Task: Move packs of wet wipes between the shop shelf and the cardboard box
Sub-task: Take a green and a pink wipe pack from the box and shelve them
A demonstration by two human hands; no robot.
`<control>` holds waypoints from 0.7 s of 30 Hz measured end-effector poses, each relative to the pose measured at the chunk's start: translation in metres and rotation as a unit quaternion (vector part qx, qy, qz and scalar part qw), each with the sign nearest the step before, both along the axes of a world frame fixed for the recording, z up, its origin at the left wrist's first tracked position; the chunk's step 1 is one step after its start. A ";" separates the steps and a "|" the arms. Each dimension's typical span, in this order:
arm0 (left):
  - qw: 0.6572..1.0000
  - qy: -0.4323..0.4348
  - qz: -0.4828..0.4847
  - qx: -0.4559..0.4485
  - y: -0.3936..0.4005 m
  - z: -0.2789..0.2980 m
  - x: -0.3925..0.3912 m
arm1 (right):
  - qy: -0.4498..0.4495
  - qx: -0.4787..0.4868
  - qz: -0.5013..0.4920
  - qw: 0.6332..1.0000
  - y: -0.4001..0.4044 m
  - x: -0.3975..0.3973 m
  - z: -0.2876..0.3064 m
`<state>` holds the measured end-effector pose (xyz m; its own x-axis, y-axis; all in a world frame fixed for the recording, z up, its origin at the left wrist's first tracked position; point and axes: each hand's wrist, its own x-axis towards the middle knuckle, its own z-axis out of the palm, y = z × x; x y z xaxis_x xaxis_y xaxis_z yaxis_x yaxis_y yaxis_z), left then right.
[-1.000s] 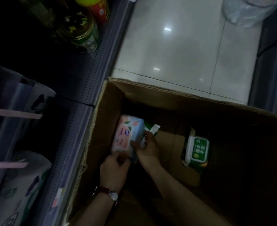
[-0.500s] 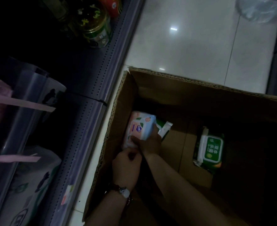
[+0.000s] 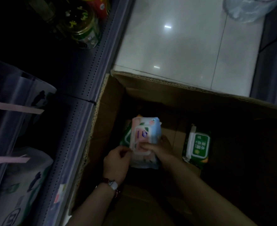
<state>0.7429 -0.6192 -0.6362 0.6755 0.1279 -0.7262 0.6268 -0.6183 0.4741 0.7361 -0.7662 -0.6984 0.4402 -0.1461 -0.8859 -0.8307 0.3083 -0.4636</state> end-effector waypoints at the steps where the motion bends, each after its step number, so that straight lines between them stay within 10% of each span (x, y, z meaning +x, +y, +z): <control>1: 1.000 0.001 -0.008 0.008 -0.004 0.000 0.001 | -0.009 -0.023 -0.019 1.000 -0.011 -0.010 0.004; 21: 0.991 -0.034 -0.091 0.088 -0.025 -0.143 0.040 | 0.009 0.003 -0.114 0.993 -0.090 -0.087 -0.037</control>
<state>0.7826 -0.6441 -0.7790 0.7452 0.1205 -0.6559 0.4678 -0.7954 0.3853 0.6490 -0.8559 -0.7356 0.3800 -0.2353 -0.8946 -0.7468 0.4925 -0.4468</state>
